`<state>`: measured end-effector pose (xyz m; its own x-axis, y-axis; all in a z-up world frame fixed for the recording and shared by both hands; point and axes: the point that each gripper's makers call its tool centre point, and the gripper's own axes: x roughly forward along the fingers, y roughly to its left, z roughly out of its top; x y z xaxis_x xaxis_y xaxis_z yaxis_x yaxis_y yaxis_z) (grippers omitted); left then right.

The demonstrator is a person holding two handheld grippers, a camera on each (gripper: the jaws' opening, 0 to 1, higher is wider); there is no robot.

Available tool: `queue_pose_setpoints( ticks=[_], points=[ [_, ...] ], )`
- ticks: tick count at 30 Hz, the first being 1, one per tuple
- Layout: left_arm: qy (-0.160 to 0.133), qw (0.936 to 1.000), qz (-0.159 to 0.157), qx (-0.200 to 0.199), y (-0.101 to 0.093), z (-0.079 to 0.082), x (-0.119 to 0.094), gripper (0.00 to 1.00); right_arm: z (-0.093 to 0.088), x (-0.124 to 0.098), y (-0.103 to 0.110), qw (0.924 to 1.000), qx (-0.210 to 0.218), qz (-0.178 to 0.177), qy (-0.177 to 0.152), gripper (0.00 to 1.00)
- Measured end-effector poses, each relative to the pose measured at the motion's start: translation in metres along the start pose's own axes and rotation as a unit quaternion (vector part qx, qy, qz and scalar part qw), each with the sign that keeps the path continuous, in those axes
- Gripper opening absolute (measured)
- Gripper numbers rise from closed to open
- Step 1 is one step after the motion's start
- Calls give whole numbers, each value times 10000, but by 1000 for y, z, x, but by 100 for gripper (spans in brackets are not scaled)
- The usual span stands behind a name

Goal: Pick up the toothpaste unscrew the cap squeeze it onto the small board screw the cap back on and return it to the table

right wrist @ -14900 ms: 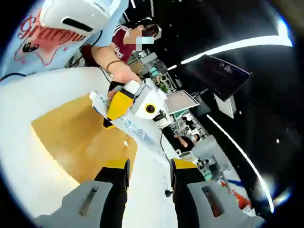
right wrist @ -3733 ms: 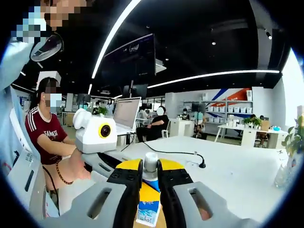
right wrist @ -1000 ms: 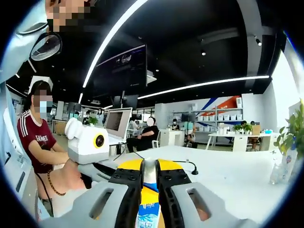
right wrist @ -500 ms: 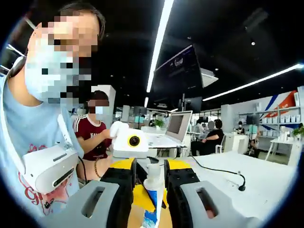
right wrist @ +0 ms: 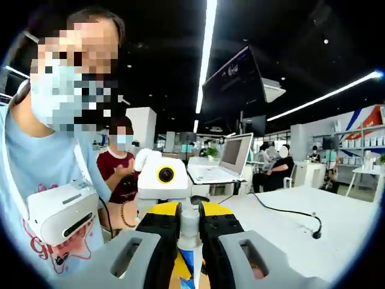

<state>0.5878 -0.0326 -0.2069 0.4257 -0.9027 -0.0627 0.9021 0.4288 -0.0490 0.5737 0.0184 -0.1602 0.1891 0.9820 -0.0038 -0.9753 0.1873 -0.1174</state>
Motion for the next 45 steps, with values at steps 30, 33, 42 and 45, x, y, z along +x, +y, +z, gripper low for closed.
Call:
queue_pose_setpoints(
  ticks=[30,33,42,45],
  points=[
    [-12,9988,464,-139,15,-2,1,8,-5,-19,-13,9780,618,-1986,-149,10],
    [61,9983,570,-65,17,-4,1,8,-7,-20,-14,9717,528,-2303,-7,10],
    [241,9949,975,93,21,-6,1,8,-7,-23,-18,9492,458,-3103,258,10],
    [144,9974,711,36,15,-3,-1,8,5,-26,-17,9573,194,-2885,-2,21]
  ],
)
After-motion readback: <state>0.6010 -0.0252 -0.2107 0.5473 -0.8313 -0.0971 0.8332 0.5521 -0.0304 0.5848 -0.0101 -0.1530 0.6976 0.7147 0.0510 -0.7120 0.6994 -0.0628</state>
